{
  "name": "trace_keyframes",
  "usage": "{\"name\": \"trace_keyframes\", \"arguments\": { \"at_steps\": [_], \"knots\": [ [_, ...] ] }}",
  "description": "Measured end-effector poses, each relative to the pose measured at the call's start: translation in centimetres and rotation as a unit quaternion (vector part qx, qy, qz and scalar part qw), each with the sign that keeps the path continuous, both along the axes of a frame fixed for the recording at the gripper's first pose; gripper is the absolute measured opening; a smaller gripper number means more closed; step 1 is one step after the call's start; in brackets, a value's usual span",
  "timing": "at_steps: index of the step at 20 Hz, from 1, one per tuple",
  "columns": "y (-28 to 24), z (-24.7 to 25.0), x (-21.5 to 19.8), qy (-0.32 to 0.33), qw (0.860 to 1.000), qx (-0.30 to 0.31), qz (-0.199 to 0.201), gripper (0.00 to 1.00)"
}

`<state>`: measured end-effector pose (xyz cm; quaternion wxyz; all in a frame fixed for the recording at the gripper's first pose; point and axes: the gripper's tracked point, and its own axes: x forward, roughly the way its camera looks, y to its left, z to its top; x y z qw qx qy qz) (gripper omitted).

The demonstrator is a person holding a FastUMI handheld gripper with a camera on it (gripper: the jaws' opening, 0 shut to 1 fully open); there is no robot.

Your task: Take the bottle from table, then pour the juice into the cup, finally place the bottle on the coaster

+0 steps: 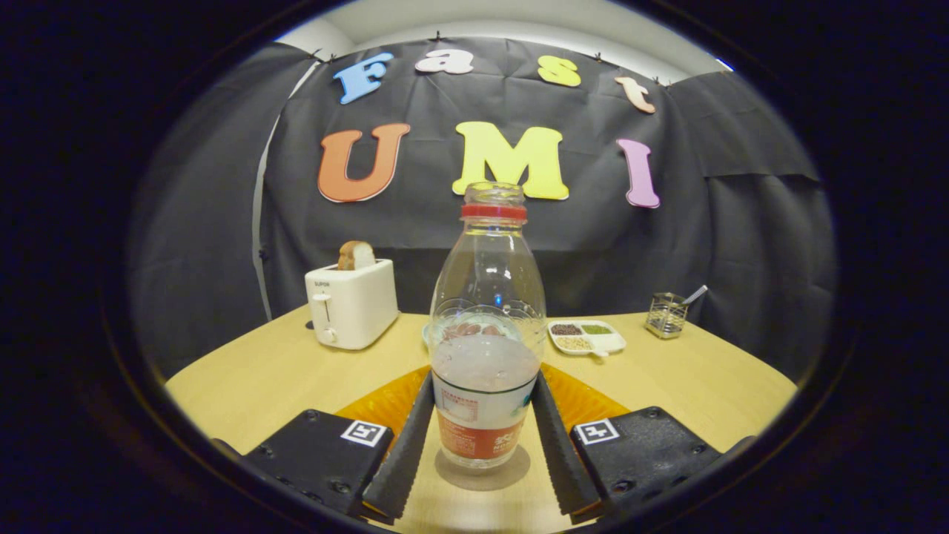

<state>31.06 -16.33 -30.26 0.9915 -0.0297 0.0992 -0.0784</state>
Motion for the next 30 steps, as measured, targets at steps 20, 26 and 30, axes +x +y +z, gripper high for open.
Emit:
{"name": "trace_keyframes", "arguments": {
  "at_steps": [20, 26, 30],
  "knots": [
    [-1.2, -2.9, -0.4, 0.031, 0.999, 0.003, 0.002, 0.89],
    [-1.0, -1.9, -1.4, 0.024, 1.0, 0.0, 0.001, 1.0],
    [-0.6, -0.6, -3.0, 0.024, 1.0, 0.001, -0.001, 1.0]
  ]
}}
